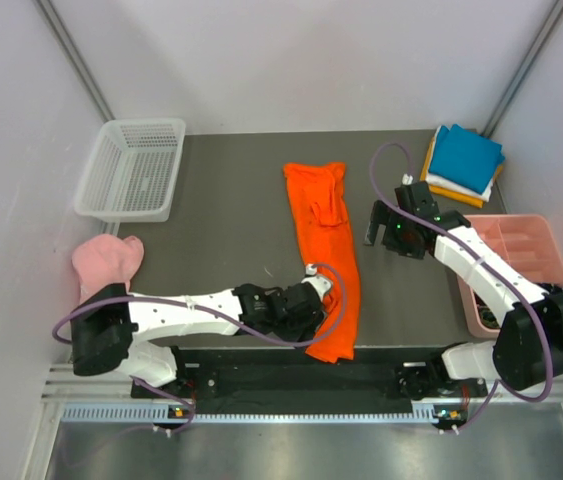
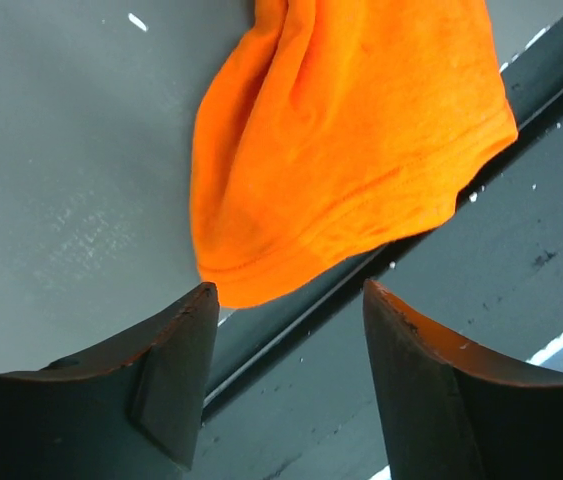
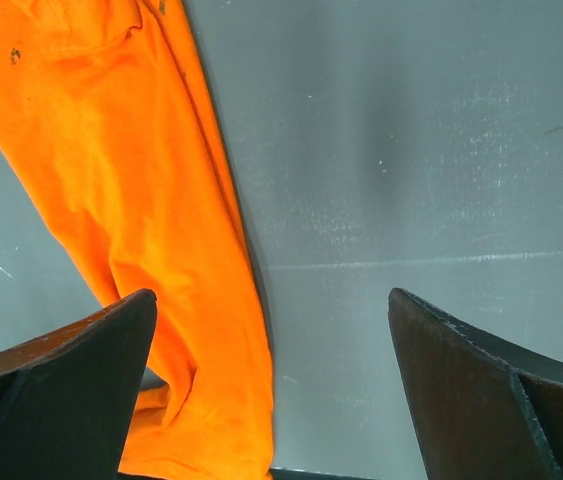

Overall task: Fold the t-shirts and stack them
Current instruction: Rotate the tshirt 90 degrees

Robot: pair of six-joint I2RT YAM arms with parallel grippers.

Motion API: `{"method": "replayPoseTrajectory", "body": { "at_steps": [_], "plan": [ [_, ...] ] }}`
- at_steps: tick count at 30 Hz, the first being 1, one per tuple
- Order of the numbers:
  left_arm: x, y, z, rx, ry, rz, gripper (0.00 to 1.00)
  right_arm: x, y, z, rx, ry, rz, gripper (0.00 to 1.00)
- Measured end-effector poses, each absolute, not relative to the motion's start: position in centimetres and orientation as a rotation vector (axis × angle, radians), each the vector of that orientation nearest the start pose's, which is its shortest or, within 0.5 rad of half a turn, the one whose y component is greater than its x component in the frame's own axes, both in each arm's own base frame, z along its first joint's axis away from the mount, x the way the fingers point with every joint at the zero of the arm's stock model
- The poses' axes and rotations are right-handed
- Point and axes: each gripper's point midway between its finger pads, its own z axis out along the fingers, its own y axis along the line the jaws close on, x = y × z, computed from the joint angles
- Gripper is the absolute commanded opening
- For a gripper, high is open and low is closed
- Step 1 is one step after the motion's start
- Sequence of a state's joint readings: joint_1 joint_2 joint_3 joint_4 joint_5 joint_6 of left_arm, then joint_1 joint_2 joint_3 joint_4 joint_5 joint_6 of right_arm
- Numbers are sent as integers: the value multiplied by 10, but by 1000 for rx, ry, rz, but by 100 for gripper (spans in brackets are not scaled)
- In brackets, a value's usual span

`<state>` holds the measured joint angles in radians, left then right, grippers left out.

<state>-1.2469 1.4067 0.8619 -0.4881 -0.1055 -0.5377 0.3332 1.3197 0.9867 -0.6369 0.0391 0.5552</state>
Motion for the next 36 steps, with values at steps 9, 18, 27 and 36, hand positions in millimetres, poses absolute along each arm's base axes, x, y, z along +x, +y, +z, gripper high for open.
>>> {"method": "replayPoseTrajectory", "body": {
  "at_steps": [9, 18, 27, 36],
  "plan": [
    [103, -308, 56, 872, 2521, -479, 54, 293, 117, 115, 300, 2559, 291, 99],
    [112, -307, 47, 847, 2510, -413, 50, 293, 117, 115, 300, 2559, 289, 99],
    [118, -303, 42, 826, 2502, -359, 40, 293, 117, 115, 299, 2559, 290, 99],
    [118, -299, 35, 829, 2511, -337, 33, 293, 117, 115, 300, 2559, 290, 99]
  ]
}}
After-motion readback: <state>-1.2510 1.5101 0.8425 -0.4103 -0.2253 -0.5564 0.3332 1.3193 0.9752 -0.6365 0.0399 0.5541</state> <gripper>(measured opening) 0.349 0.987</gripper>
